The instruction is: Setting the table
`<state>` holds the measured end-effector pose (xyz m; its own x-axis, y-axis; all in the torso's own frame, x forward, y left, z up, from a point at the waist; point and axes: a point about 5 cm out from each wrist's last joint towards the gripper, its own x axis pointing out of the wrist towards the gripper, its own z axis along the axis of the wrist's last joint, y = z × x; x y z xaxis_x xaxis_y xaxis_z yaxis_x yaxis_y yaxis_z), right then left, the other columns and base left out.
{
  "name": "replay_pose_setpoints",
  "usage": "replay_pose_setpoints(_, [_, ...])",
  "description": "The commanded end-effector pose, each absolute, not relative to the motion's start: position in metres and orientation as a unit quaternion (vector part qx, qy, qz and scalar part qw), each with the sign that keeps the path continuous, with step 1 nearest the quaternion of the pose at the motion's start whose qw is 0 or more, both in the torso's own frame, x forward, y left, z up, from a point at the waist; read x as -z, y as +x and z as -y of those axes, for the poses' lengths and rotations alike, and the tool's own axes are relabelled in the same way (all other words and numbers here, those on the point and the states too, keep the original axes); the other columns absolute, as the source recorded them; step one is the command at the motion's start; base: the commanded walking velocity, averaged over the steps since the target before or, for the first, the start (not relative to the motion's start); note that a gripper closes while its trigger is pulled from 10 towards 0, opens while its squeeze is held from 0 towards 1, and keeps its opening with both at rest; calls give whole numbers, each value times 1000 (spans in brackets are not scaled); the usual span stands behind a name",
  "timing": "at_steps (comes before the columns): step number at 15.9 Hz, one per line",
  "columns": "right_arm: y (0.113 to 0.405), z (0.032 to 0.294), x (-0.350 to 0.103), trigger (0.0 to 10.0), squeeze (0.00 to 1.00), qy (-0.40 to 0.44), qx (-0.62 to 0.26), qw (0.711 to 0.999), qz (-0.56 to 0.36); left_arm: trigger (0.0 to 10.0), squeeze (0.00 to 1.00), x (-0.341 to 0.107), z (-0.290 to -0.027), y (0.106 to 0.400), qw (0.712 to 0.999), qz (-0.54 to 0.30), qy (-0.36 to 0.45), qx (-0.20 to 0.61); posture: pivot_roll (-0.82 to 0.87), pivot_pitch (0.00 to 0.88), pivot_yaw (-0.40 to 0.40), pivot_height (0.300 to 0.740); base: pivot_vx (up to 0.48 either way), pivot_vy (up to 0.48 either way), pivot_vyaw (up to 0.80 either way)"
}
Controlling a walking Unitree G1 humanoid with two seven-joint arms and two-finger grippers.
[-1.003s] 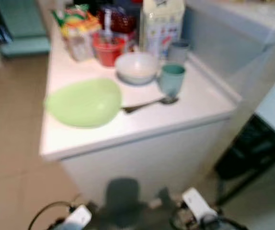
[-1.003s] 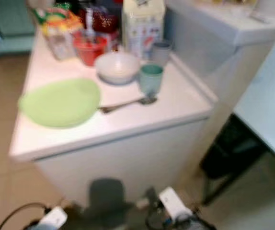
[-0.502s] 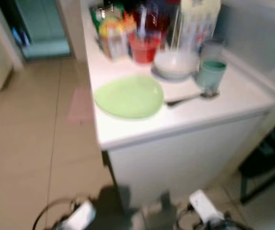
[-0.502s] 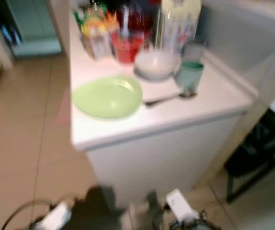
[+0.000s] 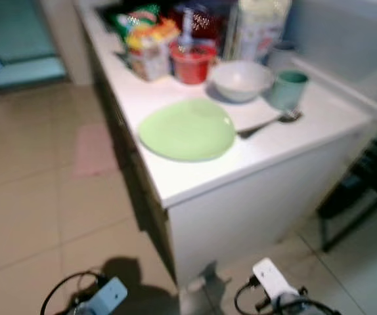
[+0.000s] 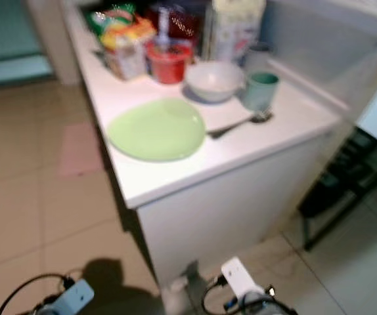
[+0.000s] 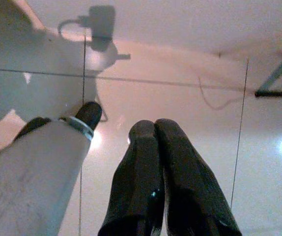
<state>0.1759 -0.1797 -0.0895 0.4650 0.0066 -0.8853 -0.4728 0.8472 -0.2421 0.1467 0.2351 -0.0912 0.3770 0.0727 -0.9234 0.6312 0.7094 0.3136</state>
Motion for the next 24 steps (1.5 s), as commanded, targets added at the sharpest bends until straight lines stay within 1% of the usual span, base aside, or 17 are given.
replay_pose_setpoints(1, [175,179,90,10000,0,-235,-146,823,-496,10000,0,91,-238,144,755,-530,339,183,54,0,32,740,0,0,0])
replay_pose_setpoints(6, [177,179,89,10000,0,-235,-144,826,-491,10000,0,91,-239,146,755,-526,347,180,53,0,35,740,0,0,0])
replay_pose_setpoints(8, [183,180,85,10000,0,-256,-112,849,-449,10000,0,89,-239,149,785,-506,326,149,56,0,34,740,0,0,0])
replay_pose_setpoints(10, [186,179,83,10000,0,-248,-109,863,-427,10000,0,86,-238,153,817,-482,296,115,64,0,30,740,0,0,0])
replay_pose_setpoints(11, [187,177,81,10000,0,-229,-97,878,-409,10000,0,84,-238,156,836,-465,274,96,68,0,29,740,0,0,0])
replay_pose_setpoints(12, [189,177,79,10000,0,-212,-85,890,-395,10000,0,71,-225,188,872,-399,264,103,68,0,29,740,0,0,0])
replay_pose_setpoints(13, [189,176,79,10000,0,-207,-82,893,-392,10000,0,55,-212,217,895,-342,263,117,70,0,31,740,0,0,0])
replay_pose_setpoints(14, [188,175,79,10000,0,-187,-81,896,-395,10000,0,24,-191,263,919,-258,262,138,68,0,28,740,0,0,0])
replay_pose_setpoints(15, [186,174,82,10000,0,-186,-97,886,-412,10000,0,10,-186,281,923,-246,256,146,63,0,26,740,0,0,0])
replay_pose_setpoints(16, [186,174,82,10000,0,-191,-100,885,-414,10000,0,11,-186,280,923,-248,254,146,63,0,26,740,0,0,0])
replay_pose_setpoints(17, [184,174,83,10000,0,-199,-104,881,-417,10000,0,17,-189,274,922,-262,246,147,65,0,26,740,0,0,0])
replay_pose_setpoints(18, [185,173,82,10000,0,-197,-106,887,-404,10000,0,19,-193,267,933,-254,210,146,46,0,30,740,0,0,0])
replay_pose_setpoints(20, [187,173,78,10000,0,-232,-97,895,-367,10000,0,6,-205,265,964,-187,141,125,39,0,31,740,0,0,0])
replay_pose_setpoints(21, [188,174,77,10000,0,-255,-95,894,-356,10000,0,1,-210,265,970,-171,130,116,39,0,29,740,0,0,0])
replay_pose_setpoints(22, [189,175,75,10000,0,-271,-82,897,-340,10000,0,-8,-220,266,976,-147,126,101,42,0,25,740,0,0,0])
replay_pose_setpoints(24, [189,176,74,10000,0,-260,-76,902,-336,10000,0,-16,-223,263,976,-125,142,108,50,0,13,740,0,0,0])
